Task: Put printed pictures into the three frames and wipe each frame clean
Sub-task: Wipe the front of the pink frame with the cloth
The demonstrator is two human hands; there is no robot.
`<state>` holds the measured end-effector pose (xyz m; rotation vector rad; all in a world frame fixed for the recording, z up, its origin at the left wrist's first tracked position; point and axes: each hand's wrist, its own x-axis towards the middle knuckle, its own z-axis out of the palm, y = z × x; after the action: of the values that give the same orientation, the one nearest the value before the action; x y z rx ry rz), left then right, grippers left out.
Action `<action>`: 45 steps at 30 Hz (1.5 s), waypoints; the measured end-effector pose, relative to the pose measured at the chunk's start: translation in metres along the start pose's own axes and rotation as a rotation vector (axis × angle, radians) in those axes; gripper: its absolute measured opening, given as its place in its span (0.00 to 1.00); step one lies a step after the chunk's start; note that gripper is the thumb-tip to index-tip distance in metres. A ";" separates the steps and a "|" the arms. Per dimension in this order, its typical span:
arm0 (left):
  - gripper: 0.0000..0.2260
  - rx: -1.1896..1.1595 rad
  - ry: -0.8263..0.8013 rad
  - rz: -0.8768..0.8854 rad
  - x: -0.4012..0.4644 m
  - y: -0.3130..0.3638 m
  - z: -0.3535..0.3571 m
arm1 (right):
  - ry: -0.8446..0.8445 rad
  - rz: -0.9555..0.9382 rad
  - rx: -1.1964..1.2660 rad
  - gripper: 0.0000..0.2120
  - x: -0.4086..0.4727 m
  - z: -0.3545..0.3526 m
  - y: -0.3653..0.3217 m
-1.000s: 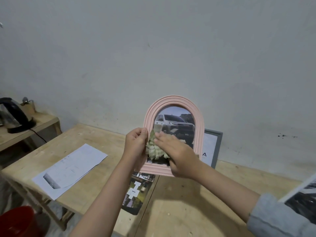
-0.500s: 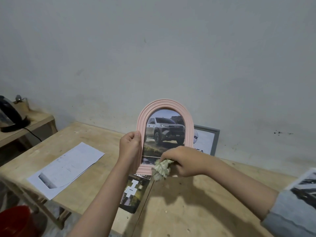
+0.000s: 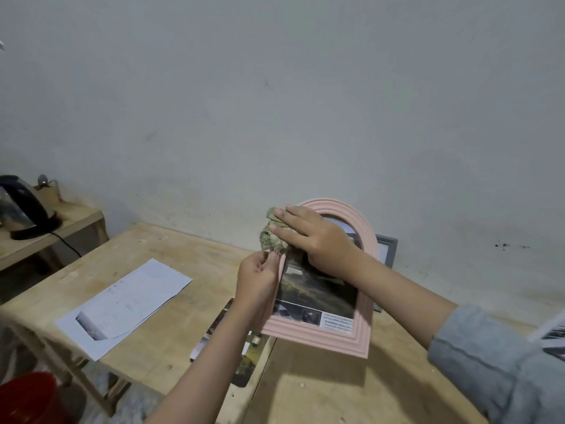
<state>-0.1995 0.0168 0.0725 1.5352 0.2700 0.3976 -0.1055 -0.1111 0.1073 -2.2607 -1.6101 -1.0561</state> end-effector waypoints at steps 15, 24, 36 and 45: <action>0.14 0.037 0.151 0.121 0.009 -0.006 -0.034 | 0.000 0.497 -0.027 0.36 -0.008 -0.004 0.032; 0.13 -0.087 0.280 0.057 0.014 -0.012 -0.036 | -0.115 0.595 -0.058 0.35 -0.041 0.008 0.016; 0.13 0.014 0.460 0.097 0.021 -0.010 -0.039 | -0.278 0.542 -0.109 0.38 -0.083 0.029 -0.032; 0.15 0.137 0.528 0.149 0.024 -0.004 -0.034 | -0.241 0.728 0.194 0.38 -0.111 0.023 -0.027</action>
<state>-0.1918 0.0575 0.0693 1.5681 0.6041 0.9204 -0.1373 -0.1729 0.0135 -2.5671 -0.7577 -0.4336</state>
